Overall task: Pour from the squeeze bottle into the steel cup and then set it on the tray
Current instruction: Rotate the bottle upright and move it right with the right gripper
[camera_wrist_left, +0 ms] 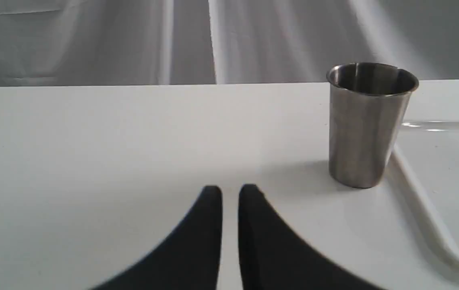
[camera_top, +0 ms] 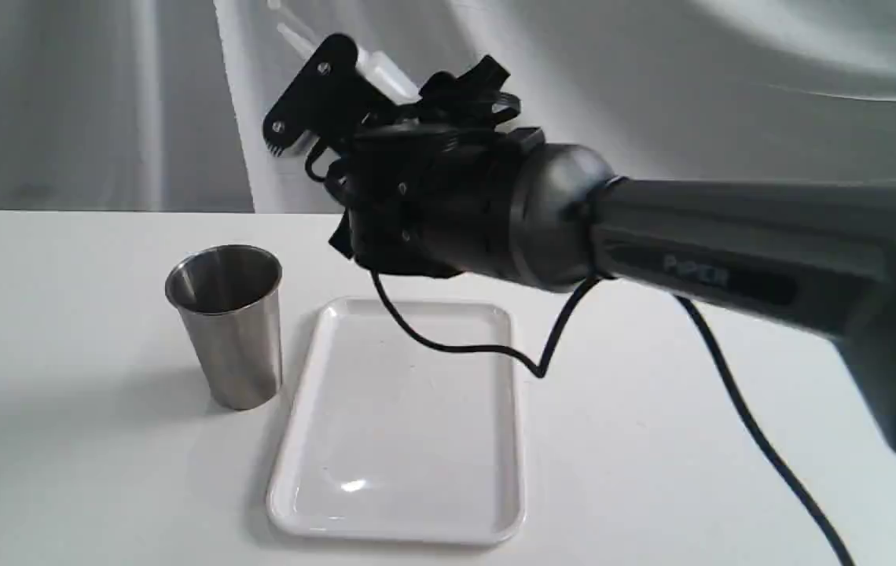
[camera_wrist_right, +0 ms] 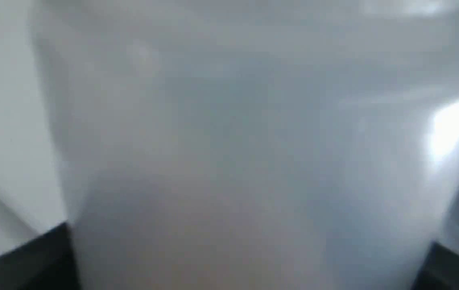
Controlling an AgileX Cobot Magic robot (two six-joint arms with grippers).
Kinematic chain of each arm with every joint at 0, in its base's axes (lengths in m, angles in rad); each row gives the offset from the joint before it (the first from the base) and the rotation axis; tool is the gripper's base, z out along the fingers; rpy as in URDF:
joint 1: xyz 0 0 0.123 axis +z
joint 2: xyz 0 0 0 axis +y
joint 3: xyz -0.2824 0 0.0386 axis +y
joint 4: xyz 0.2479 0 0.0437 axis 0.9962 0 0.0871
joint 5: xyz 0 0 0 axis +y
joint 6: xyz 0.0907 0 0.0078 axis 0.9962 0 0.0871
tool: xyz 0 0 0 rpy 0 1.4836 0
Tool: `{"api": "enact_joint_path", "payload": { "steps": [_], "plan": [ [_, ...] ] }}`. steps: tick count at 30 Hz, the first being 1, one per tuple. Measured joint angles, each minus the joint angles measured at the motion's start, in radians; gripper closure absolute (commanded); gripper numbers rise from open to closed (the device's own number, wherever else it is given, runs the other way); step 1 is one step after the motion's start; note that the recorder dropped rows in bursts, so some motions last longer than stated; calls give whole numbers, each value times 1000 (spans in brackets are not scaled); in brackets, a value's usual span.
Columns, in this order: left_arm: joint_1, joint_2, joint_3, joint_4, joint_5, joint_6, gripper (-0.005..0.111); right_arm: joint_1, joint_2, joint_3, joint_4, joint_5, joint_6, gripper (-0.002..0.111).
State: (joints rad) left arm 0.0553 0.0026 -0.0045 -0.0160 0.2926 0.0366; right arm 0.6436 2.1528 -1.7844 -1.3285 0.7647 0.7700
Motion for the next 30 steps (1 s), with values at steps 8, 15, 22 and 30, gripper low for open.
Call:
{"api": "enact_joint_path", "payload": {
  "steps": [8,15,22,30],
  "plan": [
    [0,0,0,0,0,0,98,-28,-102,0,82,0,105,108],
    [0,0,0,0,0,0,98,-52,-191,4,168,4,293,108],
    [0,0,0,0,0,0,98,-71,-331,117,190,6,317,108],
    [0,0,0,0,0,0,98,-78,-462,273,237,-49,335,108]
  ]
}}
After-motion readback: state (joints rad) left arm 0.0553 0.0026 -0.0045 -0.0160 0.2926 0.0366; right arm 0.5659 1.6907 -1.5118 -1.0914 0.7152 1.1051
